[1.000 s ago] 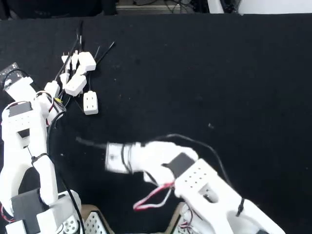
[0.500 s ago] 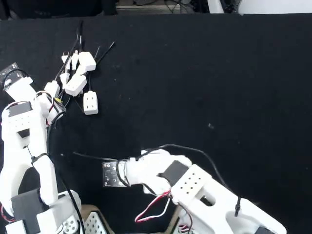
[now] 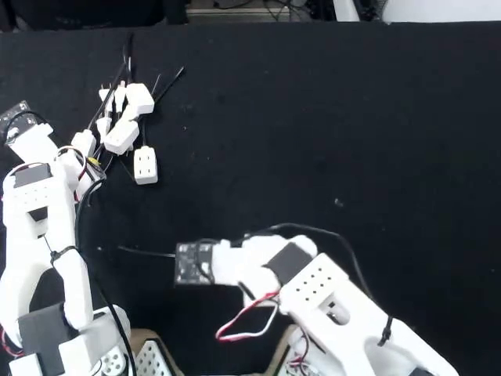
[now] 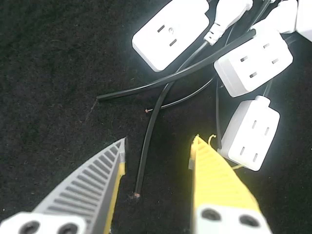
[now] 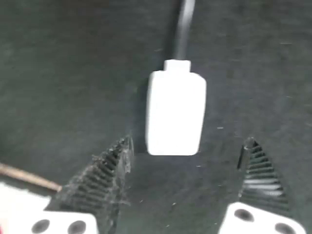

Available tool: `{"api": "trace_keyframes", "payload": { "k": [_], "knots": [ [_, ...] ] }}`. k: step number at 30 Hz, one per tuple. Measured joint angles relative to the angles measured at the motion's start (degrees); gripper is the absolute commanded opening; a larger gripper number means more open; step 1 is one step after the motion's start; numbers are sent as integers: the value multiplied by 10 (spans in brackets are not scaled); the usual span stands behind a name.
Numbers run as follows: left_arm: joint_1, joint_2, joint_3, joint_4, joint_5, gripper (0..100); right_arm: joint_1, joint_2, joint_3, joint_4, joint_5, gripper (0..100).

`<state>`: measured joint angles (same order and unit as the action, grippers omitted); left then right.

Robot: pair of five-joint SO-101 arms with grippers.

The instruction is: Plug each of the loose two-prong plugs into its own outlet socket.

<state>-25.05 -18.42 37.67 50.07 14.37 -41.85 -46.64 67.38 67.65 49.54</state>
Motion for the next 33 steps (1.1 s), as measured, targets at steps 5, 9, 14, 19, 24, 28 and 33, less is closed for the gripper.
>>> {"api": "trace_keyframes", "payload": {
  "k": [5,9,14,19,24,28,33],
  "knots": [
    [0,0,0,0,0,213,-19,0,2,6,0,328],
    [0,0,0,0,0,213,-16,0,32,-62,0,328],
    [0,0,0,0,0,213,30,0,33,-90,2,328],
    [0,0,0,0,0,213,54,0,34,-90,21,328],
    [0,0,0,0,0,213,55,0,34,-81,24,328],
    [0,0,0,0,0,213,55,0,34,-75,24,328],
    [0,0,0,0,0,213,55,0,34,-63,24,328]
  ]
}}
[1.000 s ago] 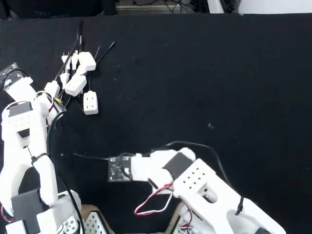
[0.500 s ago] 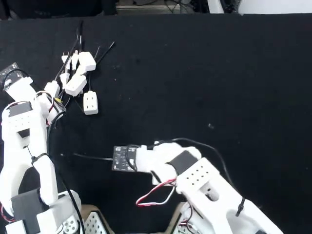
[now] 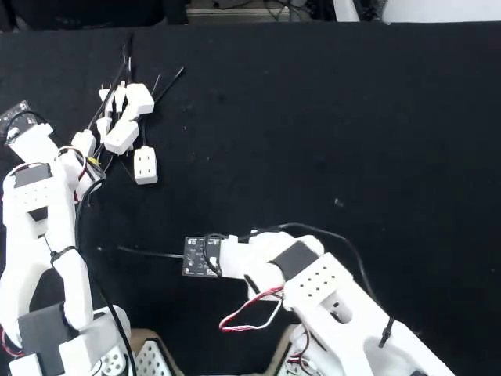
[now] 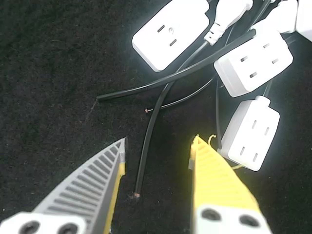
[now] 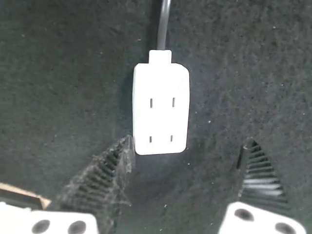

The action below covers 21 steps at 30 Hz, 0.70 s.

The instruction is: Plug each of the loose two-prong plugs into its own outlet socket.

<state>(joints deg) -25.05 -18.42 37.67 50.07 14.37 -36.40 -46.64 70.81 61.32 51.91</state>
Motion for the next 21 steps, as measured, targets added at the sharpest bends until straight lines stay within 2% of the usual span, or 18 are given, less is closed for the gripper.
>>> {"api": "trace_keyframes", "payload": {
  "k": [8,14,18,21],
  "knots": [
    [0,0,0,0,0,213,0,73,-8,-3,0,328],
    [0,0,0,0,0,213,0,182,-53,-43,0,328],
    [0,0,0,0,0,213,13,205,-65,-69,-1,328],
    [0,0,0,0,0,213,15,210,-67,-111,-32,328]
  ]
}}
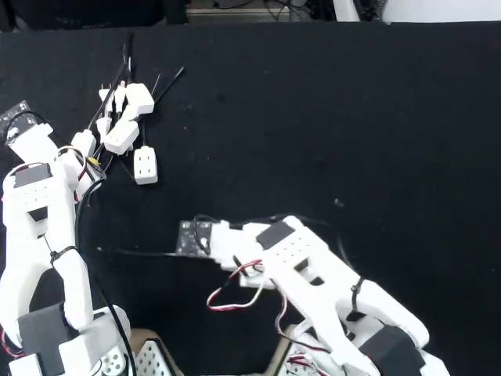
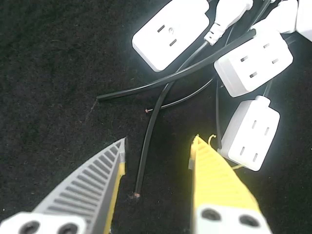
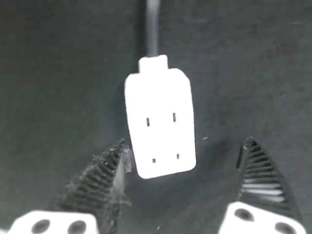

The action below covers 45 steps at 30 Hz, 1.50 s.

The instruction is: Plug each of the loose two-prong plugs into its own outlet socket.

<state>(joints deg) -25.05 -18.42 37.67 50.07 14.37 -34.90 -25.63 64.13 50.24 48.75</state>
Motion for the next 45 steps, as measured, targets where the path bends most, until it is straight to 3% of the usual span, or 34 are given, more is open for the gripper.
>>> {"api": "trace_keyframes", "payload": {
  "k": [12,19,27,34,45],
  "knots": [
    [0,0,0,0,0,213,-2,25,-5,-81,-76,328],
    [0,0,0,0,0,213,-11,135,-92,-82,-129,328],
    [0,0,0,0,0,213,-19,143,-135,-52,-197,329],
    [0,0,0,0,0,213,-63,143,-135,-52,-207,329],
    [0,0,0,0,0,213,-67,143,-135,-96,-249,329]
  ]
}}
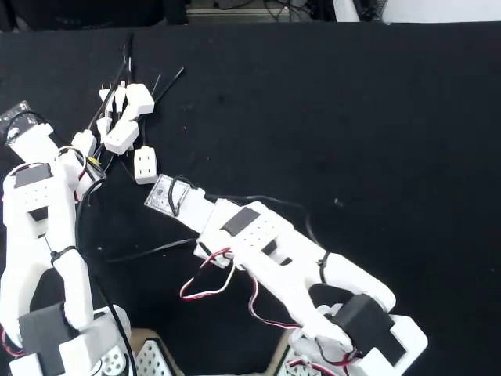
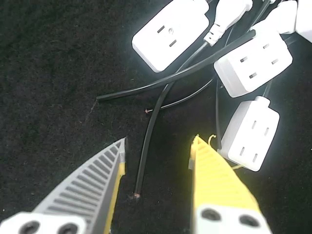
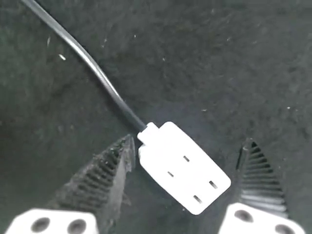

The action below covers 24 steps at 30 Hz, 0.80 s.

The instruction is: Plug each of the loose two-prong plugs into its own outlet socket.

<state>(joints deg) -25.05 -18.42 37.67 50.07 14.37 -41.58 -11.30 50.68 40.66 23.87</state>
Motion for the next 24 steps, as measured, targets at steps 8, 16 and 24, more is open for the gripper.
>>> {"api": "trace_keyframes", "payload": {
  "k": [8,16,24],
  "knots": [
    [0,0,0,-1,0,213,16,-139,-9,98,-5,329],
    [4,0,60,-88,0,213,185,-176,62,-33,-123,328],
    [29,0,105,-172,0,213,353,-147,61,-69,-94,328]
  ]
}}
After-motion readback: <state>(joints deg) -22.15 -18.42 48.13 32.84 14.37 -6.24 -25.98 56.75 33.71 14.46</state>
